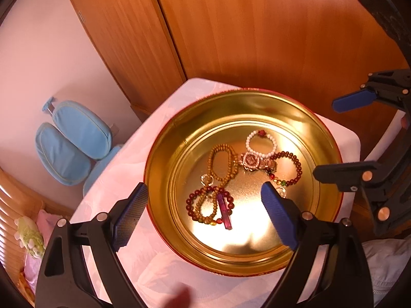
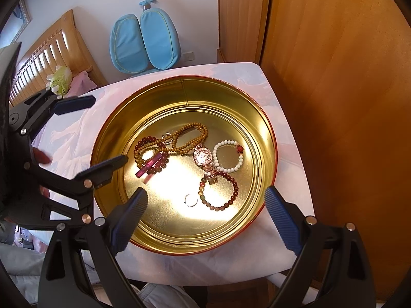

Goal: Organize jewelry

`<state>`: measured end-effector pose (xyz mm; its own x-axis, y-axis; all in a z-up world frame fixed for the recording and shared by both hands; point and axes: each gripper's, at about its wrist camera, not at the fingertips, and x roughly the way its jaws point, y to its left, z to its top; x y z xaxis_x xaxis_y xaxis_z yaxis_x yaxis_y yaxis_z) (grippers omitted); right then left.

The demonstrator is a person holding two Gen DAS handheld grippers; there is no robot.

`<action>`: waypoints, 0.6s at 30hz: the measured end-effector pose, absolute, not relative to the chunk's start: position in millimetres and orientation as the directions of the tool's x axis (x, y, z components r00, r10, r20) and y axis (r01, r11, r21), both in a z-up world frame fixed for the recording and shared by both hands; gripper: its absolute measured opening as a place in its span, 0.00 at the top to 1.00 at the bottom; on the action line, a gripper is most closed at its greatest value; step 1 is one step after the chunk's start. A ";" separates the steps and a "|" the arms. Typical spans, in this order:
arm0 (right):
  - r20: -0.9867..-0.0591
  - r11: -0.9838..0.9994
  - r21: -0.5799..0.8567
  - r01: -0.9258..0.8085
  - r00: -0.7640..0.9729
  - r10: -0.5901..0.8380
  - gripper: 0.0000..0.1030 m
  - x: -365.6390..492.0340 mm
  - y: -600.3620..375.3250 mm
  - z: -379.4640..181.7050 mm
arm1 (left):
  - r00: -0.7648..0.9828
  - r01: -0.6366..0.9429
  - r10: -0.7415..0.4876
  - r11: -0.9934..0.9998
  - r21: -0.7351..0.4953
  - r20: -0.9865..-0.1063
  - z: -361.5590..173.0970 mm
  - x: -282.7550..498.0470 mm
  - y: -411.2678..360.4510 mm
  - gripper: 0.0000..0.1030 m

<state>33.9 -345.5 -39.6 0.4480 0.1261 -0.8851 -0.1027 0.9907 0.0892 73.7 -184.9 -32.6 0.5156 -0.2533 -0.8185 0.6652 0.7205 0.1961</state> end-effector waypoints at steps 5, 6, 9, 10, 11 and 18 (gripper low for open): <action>-0.884 0.989 0.084 -0.121 0.449 0.130 0.10 36.3 -346.7 -38.9 | 0.559 0.636 -0.233 0.737 0.231 -0.796 -34.6 72.2 -184.9 0.16; -0.884 0.989 0.085 -0.123 0.448 0.131 0.10 36.8 -347.0 -39.0 | 0.560 0.636 -0.235 0.736 0.230 -0.795 -34.4 71.2 -184.5 0.15; -0.883 0.987 0.092 -0.131 0.447 0.141 0.10 37.8 -348.0 -39.4 | 0.566 0.632 -0.225 0.736 0.243 -0.793 -33.8 70.5 -184.9 0.15; -0.883 0.986 0.094 -0.134 0.446 0.145 0.10 38.3 -347.9 -39.7 | 0.565 0.634 -0.222 0.734 0.245 -0.795 -33.6 70.1 -185.3 0.15; -0.883 0.986 0.096 -0.138 0.446 0.148 0.10 38.9 -348.0 -39.9 | 0.567 0.632 -0.218 0.733 0.251 -0.794 -33.2 68.8 -185.8 0.15; -0.874 0.979 0.112 -0.171 0.452 0.178 0.10 41.1 -346.8 -38.5 | 0.595 0.609 -0.168 0.733 0.304 -0.786 -28.0 61.4 -185.9 0.15</action>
